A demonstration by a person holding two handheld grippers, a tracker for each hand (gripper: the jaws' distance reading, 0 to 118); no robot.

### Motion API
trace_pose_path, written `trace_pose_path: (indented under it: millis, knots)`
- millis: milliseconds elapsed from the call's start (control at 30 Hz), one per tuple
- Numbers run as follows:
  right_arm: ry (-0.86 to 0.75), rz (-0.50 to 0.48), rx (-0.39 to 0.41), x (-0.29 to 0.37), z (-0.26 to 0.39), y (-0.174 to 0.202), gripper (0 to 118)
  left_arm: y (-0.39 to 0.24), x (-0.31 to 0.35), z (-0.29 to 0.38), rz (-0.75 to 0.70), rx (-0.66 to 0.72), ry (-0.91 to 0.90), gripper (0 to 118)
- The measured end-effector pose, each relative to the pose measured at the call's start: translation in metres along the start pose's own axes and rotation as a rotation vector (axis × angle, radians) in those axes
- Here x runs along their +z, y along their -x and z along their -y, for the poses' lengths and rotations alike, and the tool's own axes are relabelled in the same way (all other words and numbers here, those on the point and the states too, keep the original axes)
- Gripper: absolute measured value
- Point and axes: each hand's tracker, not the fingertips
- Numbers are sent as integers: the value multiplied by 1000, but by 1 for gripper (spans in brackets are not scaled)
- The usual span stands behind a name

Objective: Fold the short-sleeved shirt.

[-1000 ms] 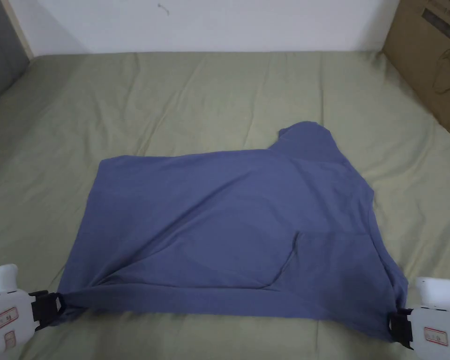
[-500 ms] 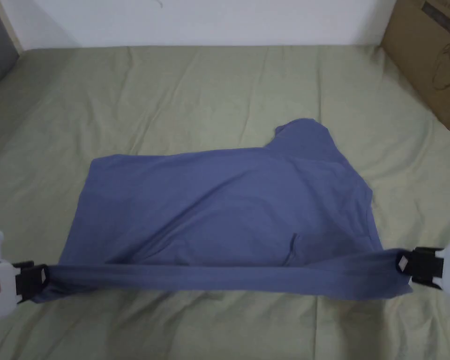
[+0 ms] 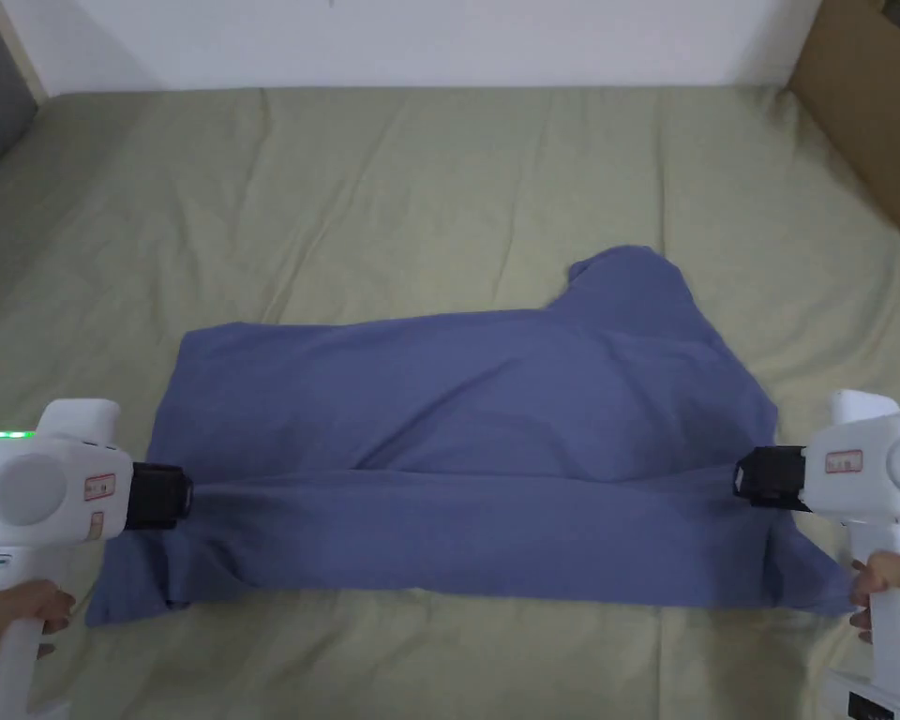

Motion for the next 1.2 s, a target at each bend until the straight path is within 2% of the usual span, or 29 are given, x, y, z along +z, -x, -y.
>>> trace_pose_path:
  millis: [67, 133, 167, 200, 233, 267, 300, 367, 433, 567, 600, 633, 733, 767, 833, 867, 900, 933, 967, 1000, 1067, 1133, 1167, 1200]
  knots:
    - [-36, -17, 13, 21, 2, 1, 70, 5, 16, 6, 23, 35, -29, 90]
    - [-111, 11, 72, 45, 9, 5, 68, 8, 36, 16, 39, 72, -68, 87]
    - [-144, 15, 89, 58, 14, 7, 63, 9, 47, 23, 62, 90, -96, 76]
    - [-164, 13, 91, 67, 20, 9, 53, 9, 56, 30, 86, 104, -116, 56]
    - [-179, -19, 84, 77, 29, 9, 37, 8, 66, 39, 102, 117, -134, 20]
    - [-174, -36, 68, 82, 38, 10, 16, 7, 74, 49, 104, 125, -139, 1]
    - [-162, -46, 61, 84, 46, 10, 0, 4, 78, 58, 100, 132, -147, 2]
    - [-172, -47, 52, 86, 70, 15, 0, -3, 81, 77, 87, 126, -150, 1]
    - [-148, -37, 78, 83, 87, 20, 0, -6, 77, 88, 89, 123, -137, 0]
    - [-81, -72, 70, 72, 101, 23, 0, 4, 60, 92, 103, 181, -103, 0]
    - [-79, -66, 74, 71, 102, 24, 0, 7, 57, 91, 105, 186, -104, 6]
    - [-76, -63, 80, 72, 101, 24, 0, 9, 53, 88, 93, 192, -104, 29]
    - [-78, -76, 62, 74, 97, 22, 0, 16, 38, 82, 55, 187, -88, 82]
    - [-80, -76, 61, 75, 97, 22, 0, 18, 32, 81, 57, 189, -77, 83]
    - [-82, -69, 67, 75, 96, 22, 0, 23, 19, 82, 99, 213, -42, 82]
    - [-81, -65, 67, 75, 96, 21, 0, 24, 9, 84, 99, 222, 0, 77]
    - [-74, -67, 65, 74, 96, 20, 0, 24, 1, 86, 85, 231, 26, 62]
    - [-70, -70, 59, 73, 97, 19, 0, 21, -5, 90, 74, 222, 36, 33]
    - [-66, -71, 57, 72, 99, 18, 0, 20, -6, 93, -23, 183, 16, 20]
    - [-61, -70, 56, 72, 101, 18, 0, 21, 0, 93, 15, 188, -19, 7]
    - [-58, -63, 51, 71, 103, 14, 0, 22, 7, 88, 55, 217, -11, 6]
    - [-54, -64, 34, 70, 102, 9, 2, 19, 4, 86, 42, 162, 8, 6]
    - [-54, -61, 26, 69, 99, 6, 14, 18, 5, 85, 37, 157, 3, 6]
    - [-55, -49, 19, 69, 94, 4, 35, 16, 9, 83, 39, 151, 1, 6]
